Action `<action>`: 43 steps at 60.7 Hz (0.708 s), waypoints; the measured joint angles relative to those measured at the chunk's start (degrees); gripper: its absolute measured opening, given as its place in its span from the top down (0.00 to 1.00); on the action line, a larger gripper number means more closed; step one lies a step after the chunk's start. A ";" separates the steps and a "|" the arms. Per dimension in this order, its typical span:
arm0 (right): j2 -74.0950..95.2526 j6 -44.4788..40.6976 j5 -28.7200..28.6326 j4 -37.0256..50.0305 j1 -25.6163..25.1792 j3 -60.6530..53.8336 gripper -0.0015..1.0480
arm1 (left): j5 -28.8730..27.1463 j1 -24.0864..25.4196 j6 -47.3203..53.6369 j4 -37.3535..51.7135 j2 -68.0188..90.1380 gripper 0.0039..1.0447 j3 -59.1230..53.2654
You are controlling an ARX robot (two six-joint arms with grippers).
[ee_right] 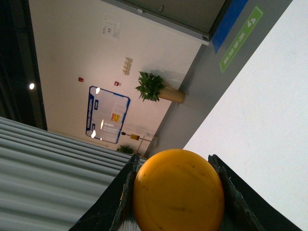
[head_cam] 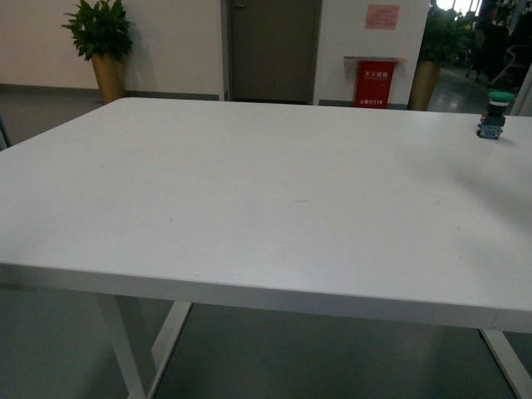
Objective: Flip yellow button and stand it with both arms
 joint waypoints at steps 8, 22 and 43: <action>-0.48 -0.57 -0.02 -1.16 -0.17 0.26 0.66 | -0.09 0.00 -0.61 0.44 -3.39 0.96 -3.04; -0.59 -1.81 0.11 -3.13 -0.31 0.83 0.66 | -0.09 0.00 -0.68 -0.52 -9.29 0.96 -7.85; -1.11 -2.67 0.11 -4.31 -0.81 1.40 0.66 | -0.07 0.00 -0.72 -4.55 -16.68 0.96 -11.26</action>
